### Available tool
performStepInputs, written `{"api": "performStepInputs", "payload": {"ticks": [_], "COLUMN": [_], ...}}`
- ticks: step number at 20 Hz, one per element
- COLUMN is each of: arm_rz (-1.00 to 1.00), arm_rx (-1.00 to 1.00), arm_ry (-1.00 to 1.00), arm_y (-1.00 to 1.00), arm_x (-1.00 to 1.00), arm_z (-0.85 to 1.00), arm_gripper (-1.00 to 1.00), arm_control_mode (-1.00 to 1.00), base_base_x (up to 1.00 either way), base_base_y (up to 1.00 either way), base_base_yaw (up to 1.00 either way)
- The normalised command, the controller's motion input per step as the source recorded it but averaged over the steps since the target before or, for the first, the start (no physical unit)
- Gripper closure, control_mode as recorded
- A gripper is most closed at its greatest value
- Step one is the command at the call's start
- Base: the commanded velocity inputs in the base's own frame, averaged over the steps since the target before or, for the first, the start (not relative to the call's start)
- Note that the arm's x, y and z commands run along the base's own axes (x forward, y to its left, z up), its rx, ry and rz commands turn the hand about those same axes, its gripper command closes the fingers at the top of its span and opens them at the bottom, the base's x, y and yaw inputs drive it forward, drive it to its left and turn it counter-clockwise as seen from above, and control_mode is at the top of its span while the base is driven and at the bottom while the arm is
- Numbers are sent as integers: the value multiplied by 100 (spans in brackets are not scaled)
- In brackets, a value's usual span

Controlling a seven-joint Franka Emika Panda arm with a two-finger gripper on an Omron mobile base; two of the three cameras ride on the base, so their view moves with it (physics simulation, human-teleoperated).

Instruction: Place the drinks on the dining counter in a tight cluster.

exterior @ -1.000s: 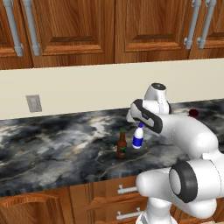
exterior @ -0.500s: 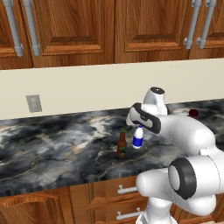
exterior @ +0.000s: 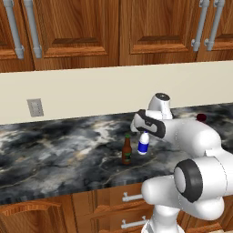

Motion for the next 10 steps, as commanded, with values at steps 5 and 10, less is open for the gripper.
{"api": "performStepInputs", "payload": {"ticks": [5,10], "arm_rz": [0,0], "arm_rx": [0,0], "arm_ry": [0,0], "arm_y": [0,0], "arm_x": [5,0], "arm_z": [-1,-10], "arm_gripper": [-100,-100], "arm_control_mode": [-100,-100], "base_base_x": [0,0], "base_base_y": [0,0], "base_base_yaw": [0,0]}}
